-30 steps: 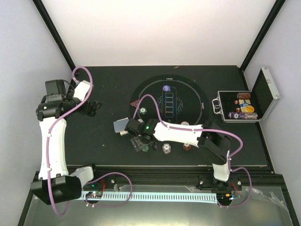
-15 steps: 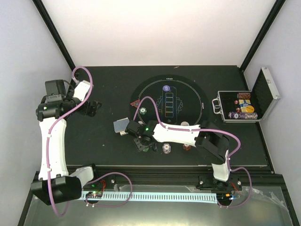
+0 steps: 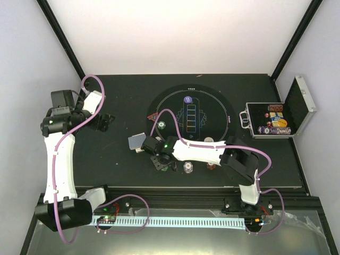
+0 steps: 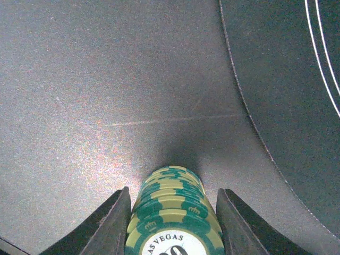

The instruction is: Distribute texas hold em gaming equipment

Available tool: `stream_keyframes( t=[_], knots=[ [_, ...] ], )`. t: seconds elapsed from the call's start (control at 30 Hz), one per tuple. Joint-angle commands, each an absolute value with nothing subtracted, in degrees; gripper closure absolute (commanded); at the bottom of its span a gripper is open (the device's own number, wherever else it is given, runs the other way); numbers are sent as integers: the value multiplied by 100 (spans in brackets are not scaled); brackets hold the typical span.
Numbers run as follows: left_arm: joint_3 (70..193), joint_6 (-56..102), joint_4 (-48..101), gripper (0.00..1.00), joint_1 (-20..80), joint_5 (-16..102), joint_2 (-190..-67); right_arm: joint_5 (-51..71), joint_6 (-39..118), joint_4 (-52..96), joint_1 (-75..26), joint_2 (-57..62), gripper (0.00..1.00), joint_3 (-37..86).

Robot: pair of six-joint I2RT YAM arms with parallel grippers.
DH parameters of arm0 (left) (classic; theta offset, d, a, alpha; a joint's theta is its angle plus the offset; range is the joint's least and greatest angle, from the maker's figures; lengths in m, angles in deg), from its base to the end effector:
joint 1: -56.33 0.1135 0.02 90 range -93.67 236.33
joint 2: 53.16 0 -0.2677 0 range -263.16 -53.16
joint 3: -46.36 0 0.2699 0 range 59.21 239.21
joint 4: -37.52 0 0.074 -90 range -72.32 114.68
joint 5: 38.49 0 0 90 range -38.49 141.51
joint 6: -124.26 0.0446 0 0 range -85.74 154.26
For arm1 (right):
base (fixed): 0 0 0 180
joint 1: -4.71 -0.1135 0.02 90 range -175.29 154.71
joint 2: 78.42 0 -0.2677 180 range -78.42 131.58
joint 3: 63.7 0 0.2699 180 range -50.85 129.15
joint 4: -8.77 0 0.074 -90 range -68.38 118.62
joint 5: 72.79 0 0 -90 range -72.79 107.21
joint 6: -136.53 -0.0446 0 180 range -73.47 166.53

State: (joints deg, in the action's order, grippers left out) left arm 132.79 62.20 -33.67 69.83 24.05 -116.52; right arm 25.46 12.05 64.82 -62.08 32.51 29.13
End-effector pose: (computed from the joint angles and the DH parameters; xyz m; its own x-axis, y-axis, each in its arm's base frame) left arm 0.2227 0.0323 0.3740 -0.5964 0.2844 -0.7506 0.4207 0.9072 0.0095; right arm 0.1653 0.3692 0.1660 -0.8187 -0.4876 -0.3033 -0.5224 0.8517 0.0408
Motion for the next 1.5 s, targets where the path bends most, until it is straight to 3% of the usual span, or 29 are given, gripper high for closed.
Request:
stream_keyframes(
  t=[0.0, 0.2, 0.4, 0.7, 1.03, 1.47],
  knots=[
    [13457, 6273, -3289, 1, 7031, 2382, -11567, 2640, 1189, 6608, -6235, 3118, 73, 2963],
    [13455, 6271, -3297, 1, 7030, 2392, -11562, 2740, 1216, 6851, -6182, 2952, 80, 3189],
    [13475, 6286, -3315, 1, 7032, 2392, -11549, 2816, 1355, 7120, -5794, 2643, 81, 3381],
    [13478, 6284, -3324, 1, 7031, 2397, -11595, 2839, 2118, 7403, -4231, 2686, 81, 4149],
    [13459, 6282, -3296, 1, 7040, 2349, -11739, 2768, 2612, 7514, -2418, 4532, 82, 6252],
    [13443, 6227, -3219, 1, 7040, 2348, -11954, 2420, 2671, 7656, -1928, 6546, 82, 7925]
  ],
)
